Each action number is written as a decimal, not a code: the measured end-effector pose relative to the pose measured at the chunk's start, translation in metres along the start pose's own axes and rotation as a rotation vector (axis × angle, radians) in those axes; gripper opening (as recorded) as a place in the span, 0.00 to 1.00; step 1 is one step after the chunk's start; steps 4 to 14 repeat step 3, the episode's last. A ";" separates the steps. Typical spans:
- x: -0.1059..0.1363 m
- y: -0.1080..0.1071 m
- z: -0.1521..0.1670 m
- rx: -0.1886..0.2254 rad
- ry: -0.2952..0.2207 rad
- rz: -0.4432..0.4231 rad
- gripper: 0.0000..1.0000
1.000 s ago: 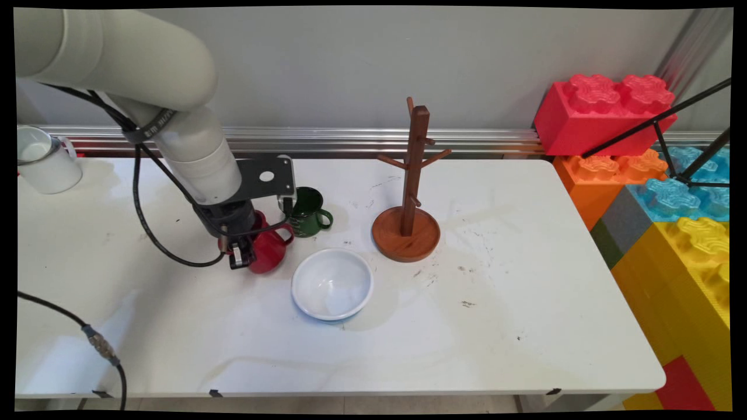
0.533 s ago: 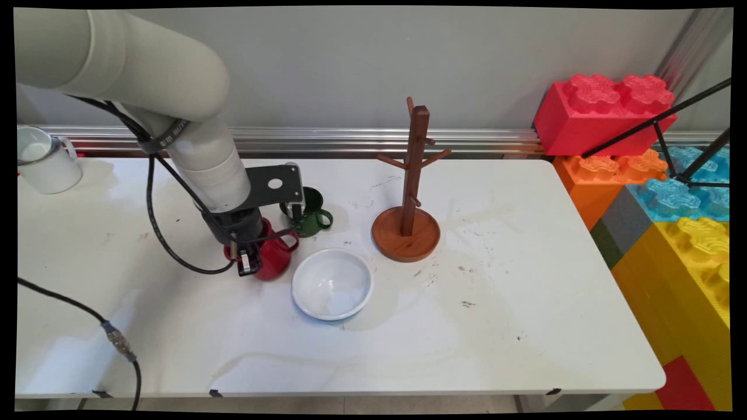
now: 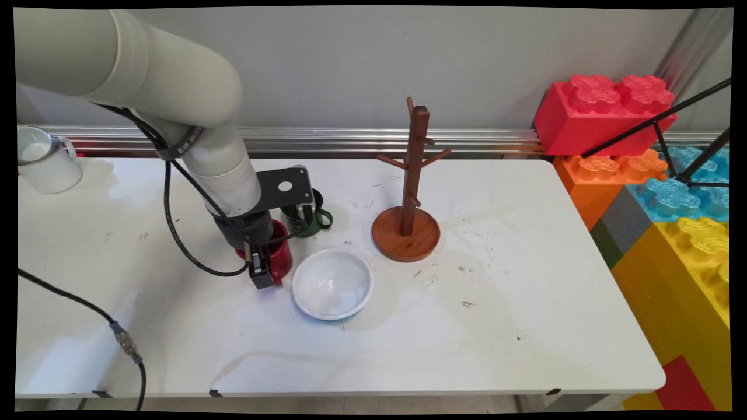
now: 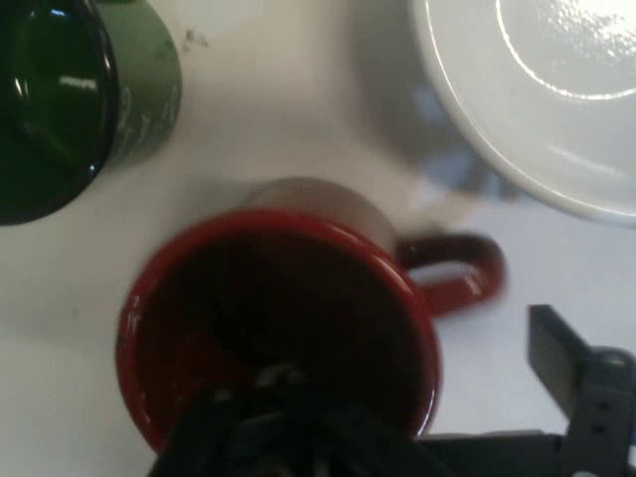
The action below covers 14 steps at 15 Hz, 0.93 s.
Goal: Place the picked object on the table
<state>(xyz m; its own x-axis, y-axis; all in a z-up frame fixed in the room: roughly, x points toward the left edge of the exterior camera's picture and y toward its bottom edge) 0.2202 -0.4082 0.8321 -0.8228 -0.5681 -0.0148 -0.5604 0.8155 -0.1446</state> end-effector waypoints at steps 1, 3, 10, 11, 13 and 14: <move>0.000 -0.001 0.001 0.000 0.002 -0.007 1.00; 0.000 -0.002 0.002 -0.002 0.005 -0.017 1.00; 0.000 -0.002 0.002 -0.002 0.005 -0.017 1.00; 0.000 -0.002 0.002 -0.002 0.005 -0.017 1.00; 0.000 -0.002 0.002 -0.002 0.005 -0.017 1.00; 0.000 -0.002 0.002 -0.002 0.005 -0.017 1.00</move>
